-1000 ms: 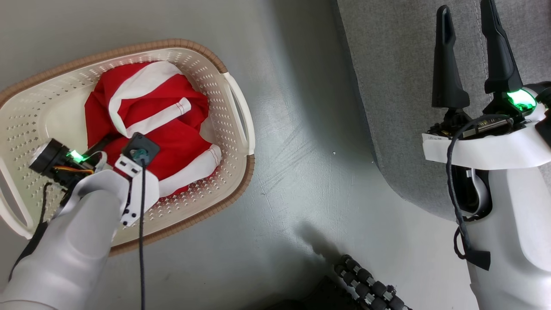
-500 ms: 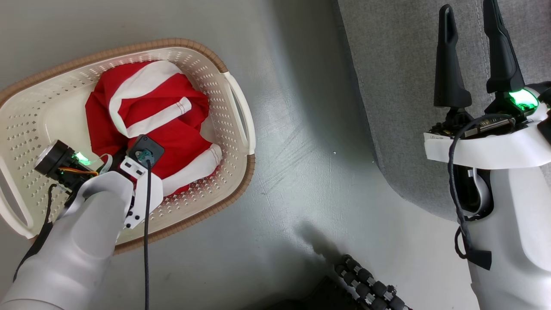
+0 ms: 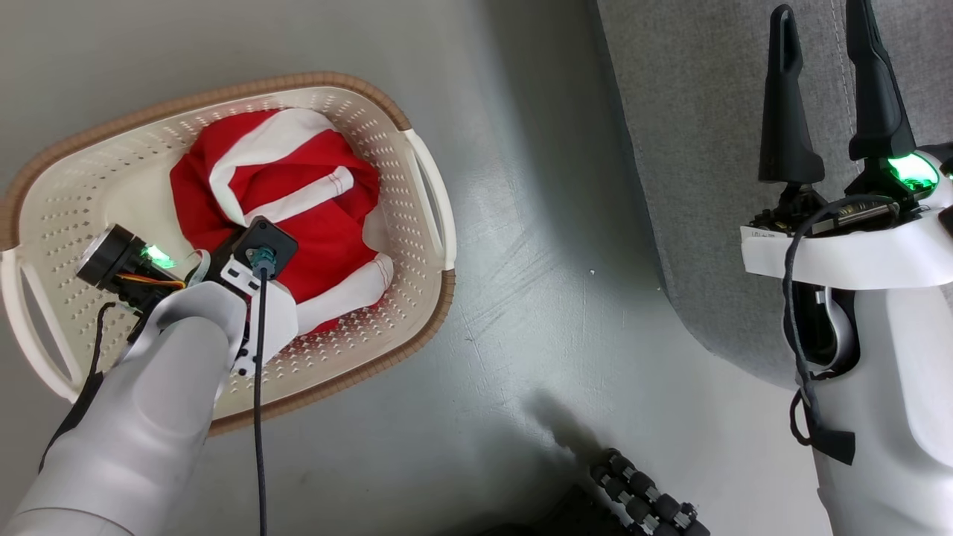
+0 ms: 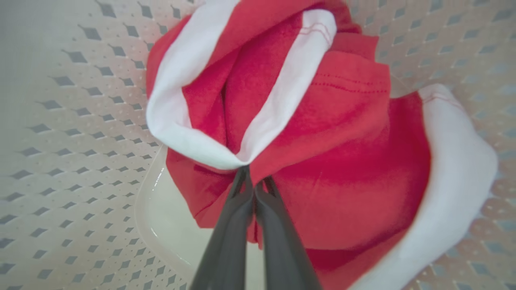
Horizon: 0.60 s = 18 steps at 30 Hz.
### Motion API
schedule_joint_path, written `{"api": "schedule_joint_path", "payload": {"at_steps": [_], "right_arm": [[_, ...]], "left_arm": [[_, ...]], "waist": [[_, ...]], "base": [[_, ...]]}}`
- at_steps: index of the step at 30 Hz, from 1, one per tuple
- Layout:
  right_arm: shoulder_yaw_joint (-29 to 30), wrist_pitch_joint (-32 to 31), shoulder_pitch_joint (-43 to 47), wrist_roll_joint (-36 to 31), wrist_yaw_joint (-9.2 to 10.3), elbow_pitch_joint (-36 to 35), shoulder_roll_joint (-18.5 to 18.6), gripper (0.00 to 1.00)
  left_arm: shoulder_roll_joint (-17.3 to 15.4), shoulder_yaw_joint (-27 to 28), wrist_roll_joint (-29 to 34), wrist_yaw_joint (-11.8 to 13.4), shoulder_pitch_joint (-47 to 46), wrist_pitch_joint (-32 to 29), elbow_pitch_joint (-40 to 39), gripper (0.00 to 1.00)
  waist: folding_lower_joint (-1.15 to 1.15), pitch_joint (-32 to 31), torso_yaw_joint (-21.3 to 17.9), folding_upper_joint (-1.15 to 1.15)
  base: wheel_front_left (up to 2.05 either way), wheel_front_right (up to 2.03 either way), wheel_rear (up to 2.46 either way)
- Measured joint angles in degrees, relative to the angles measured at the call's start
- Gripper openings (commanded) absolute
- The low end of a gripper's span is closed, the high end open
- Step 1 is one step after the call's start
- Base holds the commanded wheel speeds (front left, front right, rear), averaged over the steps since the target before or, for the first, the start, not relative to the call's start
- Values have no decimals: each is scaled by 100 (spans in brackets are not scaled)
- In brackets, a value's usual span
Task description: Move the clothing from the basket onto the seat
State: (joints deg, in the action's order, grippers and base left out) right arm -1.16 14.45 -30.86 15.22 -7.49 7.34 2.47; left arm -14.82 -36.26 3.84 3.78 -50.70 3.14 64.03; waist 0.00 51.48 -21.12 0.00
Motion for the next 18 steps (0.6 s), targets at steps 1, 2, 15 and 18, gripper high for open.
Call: {"api": "schedule_joint_path", "payload": {"at_steps": [1,2,15,18], "right_arm": [[8,0,0,-1,0,2,0,100],[14,0,0,-1,0,4,0,100],[83,0,1,-123,0,58,1,100],[107,0,1,-165,0,73,1,100]], "left_arm": [[5,11,-12,0,0,44,-10,0],[11,23,-24,1,0,88,-22,0],[57,136,-178,32,1,628,-191,0],[62,140,-188,32,9,759,-223,0]], "waist": [[0,-13,17,0],[0,-27,34,0],[0,-258,285,0],[0,-325,344,0]], "base": [[0,0,0],[0,0,0],[0,0,0],[0,0,0]]}}
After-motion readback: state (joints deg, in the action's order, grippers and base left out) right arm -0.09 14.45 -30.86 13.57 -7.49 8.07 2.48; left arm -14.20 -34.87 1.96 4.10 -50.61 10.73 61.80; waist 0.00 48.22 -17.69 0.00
